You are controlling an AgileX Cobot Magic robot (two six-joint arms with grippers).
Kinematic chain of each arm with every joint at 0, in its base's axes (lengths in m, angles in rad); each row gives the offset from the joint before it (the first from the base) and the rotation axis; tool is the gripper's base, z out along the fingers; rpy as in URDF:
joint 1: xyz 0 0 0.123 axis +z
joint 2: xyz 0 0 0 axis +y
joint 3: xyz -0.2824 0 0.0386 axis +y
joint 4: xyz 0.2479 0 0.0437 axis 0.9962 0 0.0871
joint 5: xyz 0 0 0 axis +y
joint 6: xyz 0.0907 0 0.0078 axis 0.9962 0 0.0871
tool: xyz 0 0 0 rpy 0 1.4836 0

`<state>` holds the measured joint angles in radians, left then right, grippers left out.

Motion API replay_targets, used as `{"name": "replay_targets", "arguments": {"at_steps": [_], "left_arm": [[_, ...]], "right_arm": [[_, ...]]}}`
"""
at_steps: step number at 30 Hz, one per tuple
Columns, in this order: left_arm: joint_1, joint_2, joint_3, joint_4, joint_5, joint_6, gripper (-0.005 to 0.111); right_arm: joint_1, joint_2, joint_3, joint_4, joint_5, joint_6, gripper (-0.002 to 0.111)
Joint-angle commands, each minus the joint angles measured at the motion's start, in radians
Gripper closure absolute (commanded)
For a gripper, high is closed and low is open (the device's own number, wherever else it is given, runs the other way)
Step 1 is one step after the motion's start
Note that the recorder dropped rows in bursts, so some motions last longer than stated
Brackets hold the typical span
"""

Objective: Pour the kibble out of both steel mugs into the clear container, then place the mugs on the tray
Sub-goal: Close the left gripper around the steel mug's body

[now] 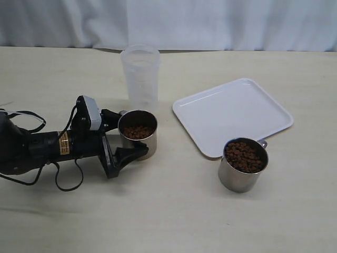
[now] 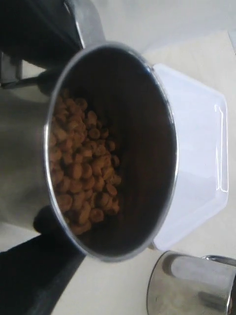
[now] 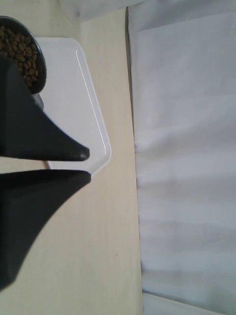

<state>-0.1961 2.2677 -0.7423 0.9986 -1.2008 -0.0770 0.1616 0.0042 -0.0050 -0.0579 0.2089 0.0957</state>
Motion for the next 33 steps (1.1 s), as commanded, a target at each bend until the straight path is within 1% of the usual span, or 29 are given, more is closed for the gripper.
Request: {"name": "replay_targets", "arguments": {"at_steps": [1, 4, 9, 16, 17, 19, 22, 23, 26, 31, 33], "left_arm": [[-0.003, 0.027, -0.034, 0.007, -0.009, -0.016, 0.045], [-0.003, 0.029, -0.051, 0.007, -0.005, -0.033, 0.045], [-0.003, 0.031, -0.051, -0.041, -0.016, -0.032, 0.045], [-0.003, 0.037, -0.051, -0.018, -0.020, -0.032, 0.045], [-0.003, 0.037, -0.051, -0.018, -0.020, -0.032, 0.047], [-0.003, 0.037, -0.051, -0.018, -0.020, -0.032, 0.058], [-0.003, 0.037, -0.051, -0.017, -0.020, -0.032, 0.080], [-0.003, 0.037, -0.051, -0.013, -0.020, -0.032, 0.089], [-0.001, 0.037, -0.051, -0.010, -0.020, -0.032, 0.107], [-0.001, 0.012, -0.051, 0.023, 0.009, -0.045, 0.107], [0.001, -0.016, -0.051, 0.054, 0.022, -0.088, 0.107]], "right_arm": [[0.003, -0.004, 0.005, -0.003, 0.000, -0.004, 0.103], [0.003, -0.004, 0.005, -0.003, 0.000, -0.004, 0.103], [0.003, -0.004, 0.005, -0.003, 0.000, -0.004, 0.103], [0.003, -0.004, 0.005, -0.003, 0.000, -0.004, 0.103], [0.003, -0.004, 0.005, -0.003, 0.000, -0.004, 0.103], [0.003, -0.004, 0.005, -0.003, 0.000, -0.004, 0.103], [0.003, -0.004, 0.005, -0.003, 0.000, -0.004, 0.103], [0.003, -0.004, 0.005, -0.003, 0.000, -0.004, 0.103], [0.003, -0.004, 0.005, -0.003, 0.000, -0.004, 0.103], [0.003, -0.004, 0.005, -0.003, 0.000, -0.004, 0.103], [0.003, -0.004, 0.005, -0.003, 0.000, -0.004, 0.103]]}}
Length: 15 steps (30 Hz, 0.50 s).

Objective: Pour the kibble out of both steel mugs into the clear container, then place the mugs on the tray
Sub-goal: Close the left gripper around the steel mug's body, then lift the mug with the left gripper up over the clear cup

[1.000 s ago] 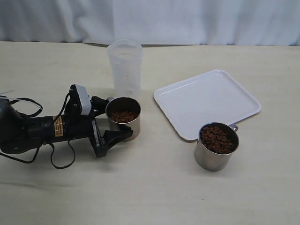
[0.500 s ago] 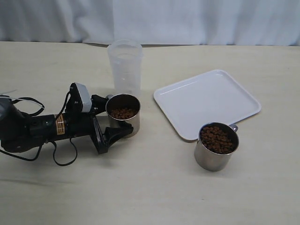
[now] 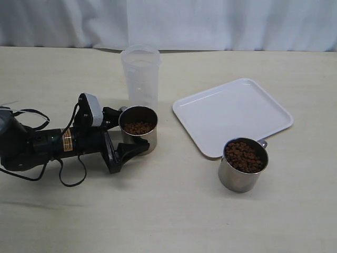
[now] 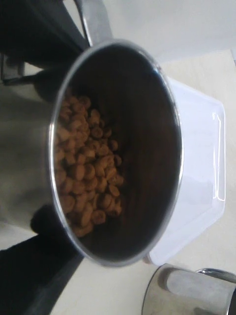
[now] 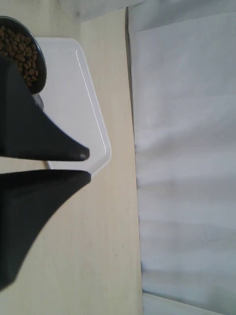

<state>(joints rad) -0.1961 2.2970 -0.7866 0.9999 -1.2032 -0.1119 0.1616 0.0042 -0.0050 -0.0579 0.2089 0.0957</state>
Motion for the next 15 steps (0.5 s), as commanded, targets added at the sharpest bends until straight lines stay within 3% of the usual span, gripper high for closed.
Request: {"name": "replay_targets", "arguments": {"at_steps": [1, 15], "left_arm": [[0.001, -0.060, -0.006, 0.073, 0.027, -0.074, 0.107], [0.003, -0.284, -0.005, 0.310, 0.069, -0.374, 0.107]], "right_arm": [[0.003, -0.004, 0.005, -0.003, 0.000, -0.004, 0.103], [0.003, -0.004, 0.005, -0.003, 0.000, -0.004, 0.103]]}}
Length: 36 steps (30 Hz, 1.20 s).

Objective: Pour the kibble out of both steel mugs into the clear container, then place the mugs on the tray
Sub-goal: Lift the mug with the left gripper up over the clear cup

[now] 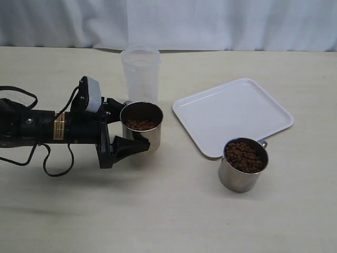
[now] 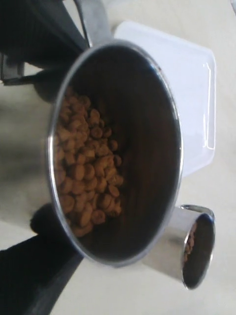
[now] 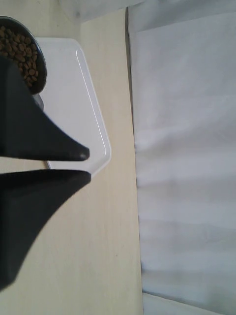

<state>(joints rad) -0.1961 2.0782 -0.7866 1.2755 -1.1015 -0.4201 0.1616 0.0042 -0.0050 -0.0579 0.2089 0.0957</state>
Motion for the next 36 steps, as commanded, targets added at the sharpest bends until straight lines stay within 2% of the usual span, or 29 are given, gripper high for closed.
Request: {"name": "replay_targets", "arguments": {"at_steps": [1, 8, 15, 21, 26, 32, 36], "left_arm": [[0.003, -0.078, -0.005, 0.040, -0.033, -0.078, 0.107], [0.016, -0.195, -0.005, 0.073, -0.018, -0.142, 0.107], [0.117, -0.331, -0.005, 0.114, -0.013, -0.242, 0.107], [0.177, -0.438, -0.006, 0.024, 0.015, -0.240, 0.107], [0.183, -0.481, -0.006, 0.021, 0.149, -0.240, 0.107], [0.183, -0.481, -0.008, -0.025, 0.148, -0.259, 0.107], [0.183, -0.481, -0.070, 0.013, 0.194, -0.302, 0.107]], "right_arm": [[0.003, -0.004, 0.005, -0.003, 0.000, -0.004, 0.103], [0.003, -0.004, 0.005, -0.003, 0.000, -0.004, 0.103], [0.003, -0.004, 0.005, -0.003, 0.000, -0.004, 0.103], [0.003, -0.004, 0.005, -0.003, 0.000, -0.004, 0.103], [0.003, -0.004, 0.005, -0.003, 0.000, -0.004, 0.103], [0.003, -0.004, 0.005, -0.003, 0.000, -0.004, 0.103], [0.003, -0.004, 0.005, -0.003, 0.000, -0.004, 0.103]]}}
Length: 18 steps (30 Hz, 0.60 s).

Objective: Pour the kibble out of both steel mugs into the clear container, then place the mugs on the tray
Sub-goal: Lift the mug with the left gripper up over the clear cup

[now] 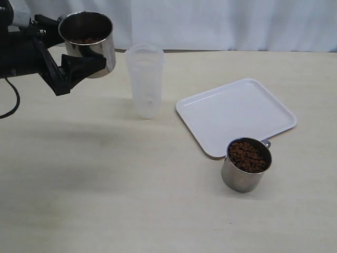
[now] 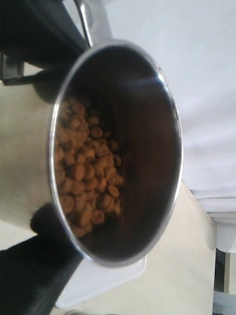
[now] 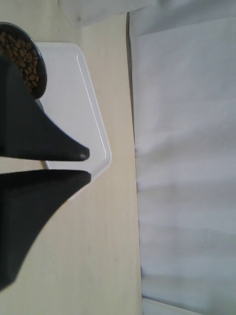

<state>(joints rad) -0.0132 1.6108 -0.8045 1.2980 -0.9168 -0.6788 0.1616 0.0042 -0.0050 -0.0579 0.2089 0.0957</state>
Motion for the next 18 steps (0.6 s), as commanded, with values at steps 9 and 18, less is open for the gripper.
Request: {"name": "replay_targets", "arguments": {"at_steps": [9, 18], "left_arm": [[-0.016, -0.011, -0.214, 0.141, 0.197, -0.162, 0.107], [-0.123, 0.062, -0.338, 0.264, 0.360, -0.258, 0.107]], "right_arm": [[0.003, -0.004, 0.005, -0.003, 0.000, -0.004, 0.103], [0.003, -0.004, 0.005, -0.003, 0.002, -0.004, 0.103]]}}
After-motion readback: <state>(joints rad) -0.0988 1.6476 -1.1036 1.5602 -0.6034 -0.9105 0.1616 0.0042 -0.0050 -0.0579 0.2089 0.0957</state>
